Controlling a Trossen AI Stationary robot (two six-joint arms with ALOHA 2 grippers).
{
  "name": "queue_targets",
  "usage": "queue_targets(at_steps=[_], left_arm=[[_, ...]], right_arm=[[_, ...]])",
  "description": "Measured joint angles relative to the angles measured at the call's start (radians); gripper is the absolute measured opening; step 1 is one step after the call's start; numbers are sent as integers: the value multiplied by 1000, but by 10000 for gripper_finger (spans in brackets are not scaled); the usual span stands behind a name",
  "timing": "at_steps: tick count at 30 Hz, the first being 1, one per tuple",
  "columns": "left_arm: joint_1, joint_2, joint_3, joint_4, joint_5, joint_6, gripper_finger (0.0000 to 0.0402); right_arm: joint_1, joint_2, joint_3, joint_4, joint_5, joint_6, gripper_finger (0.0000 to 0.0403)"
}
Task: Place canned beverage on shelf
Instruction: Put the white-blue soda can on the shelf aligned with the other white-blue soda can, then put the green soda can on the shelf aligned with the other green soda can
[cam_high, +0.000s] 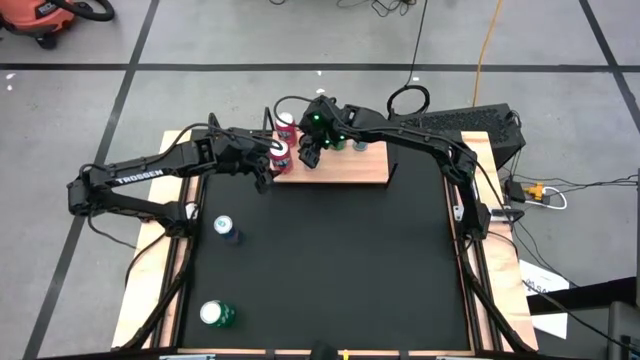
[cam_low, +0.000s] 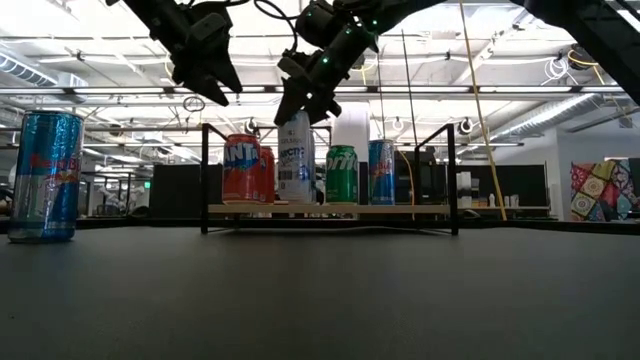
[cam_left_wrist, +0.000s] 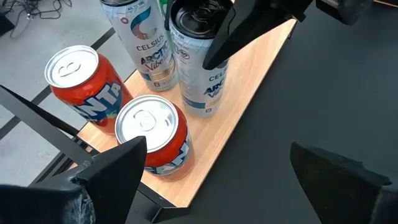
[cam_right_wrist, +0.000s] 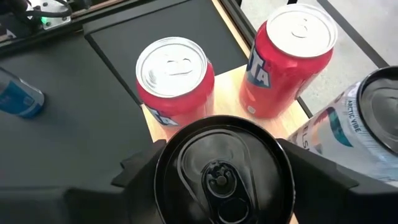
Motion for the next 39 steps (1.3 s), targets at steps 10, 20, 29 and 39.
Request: queue_targets(at_steps=[10,20,29,39], left_arm=[[4,0,0,0,0,-5,397],[4,0,0,0,0,-6,397],[4,-33,35,-88,-2,-6,397],[-15,-155,76,-267,89,-119,397]], right_arm=[[0,0,0,-20,-1,3,272],[-1,-2,0,7,0,29,316],[0,-68,0,5,31,28,324],[27,-238,0,-8,-49,125,320]])
